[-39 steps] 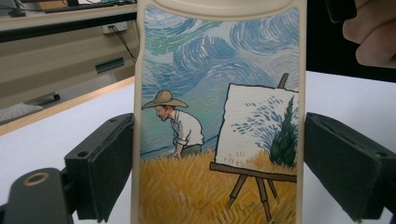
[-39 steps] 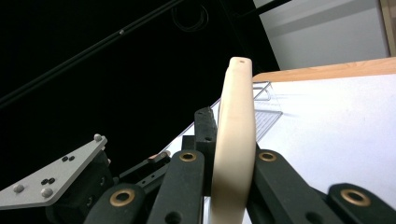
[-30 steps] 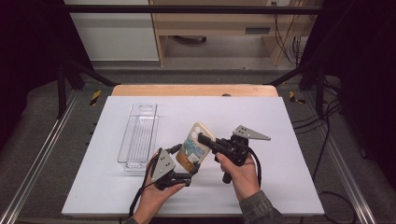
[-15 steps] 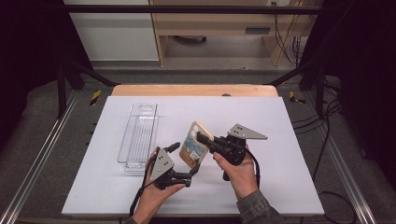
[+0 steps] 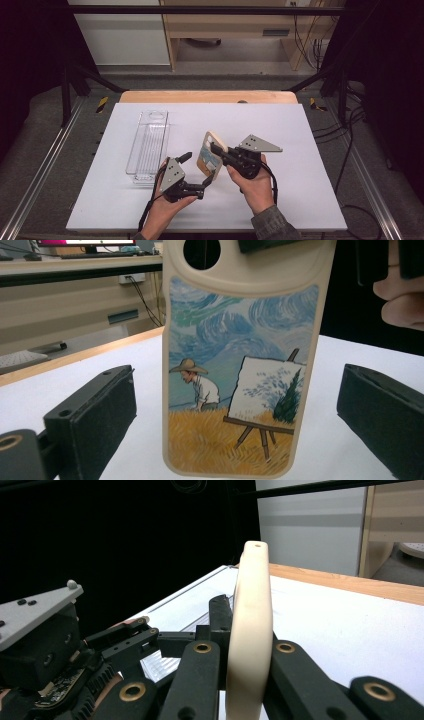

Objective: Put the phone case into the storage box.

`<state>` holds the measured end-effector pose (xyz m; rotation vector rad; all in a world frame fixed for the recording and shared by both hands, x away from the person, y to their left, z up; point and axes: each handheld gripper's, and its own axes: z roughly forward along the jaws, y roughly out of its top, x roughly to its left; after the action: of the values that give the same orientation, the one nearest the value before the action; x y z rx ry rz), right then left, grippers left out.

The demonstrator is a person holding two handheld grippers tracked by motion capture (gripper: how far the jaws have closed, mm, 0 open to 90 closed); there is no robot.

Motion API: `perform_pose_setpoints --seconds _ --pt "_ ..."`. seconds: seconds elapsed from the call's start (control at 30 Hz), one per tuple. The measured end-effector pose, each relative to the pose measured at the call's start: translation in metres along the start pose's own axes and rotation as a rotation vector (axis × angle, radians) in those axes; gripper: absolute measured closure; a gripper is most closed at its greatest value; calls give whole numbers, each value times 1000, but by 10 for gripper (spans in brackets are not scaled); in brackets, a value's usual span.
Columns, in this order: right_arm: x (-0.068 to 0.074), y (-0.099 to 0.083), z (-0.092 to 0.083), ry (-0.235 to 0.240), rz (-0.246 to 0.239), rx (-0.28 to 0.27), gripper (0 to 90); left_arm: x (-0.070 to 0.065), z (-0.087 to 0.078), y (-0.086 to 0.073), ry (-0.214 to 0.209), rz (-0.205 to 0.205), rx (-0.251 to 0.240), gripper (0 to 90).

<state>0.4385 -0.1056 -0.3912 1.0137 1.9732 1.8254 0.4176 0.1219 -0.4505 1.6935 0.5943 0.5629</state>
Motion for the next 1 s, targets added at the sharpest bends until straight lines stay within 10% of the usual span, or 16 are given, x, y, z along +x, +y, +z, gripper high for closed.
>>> perform_pose_setpoints --seconds 1.0 --pt "30 -6 16 38 -93 45 867 5 -4 4 4 -14 -24 15"
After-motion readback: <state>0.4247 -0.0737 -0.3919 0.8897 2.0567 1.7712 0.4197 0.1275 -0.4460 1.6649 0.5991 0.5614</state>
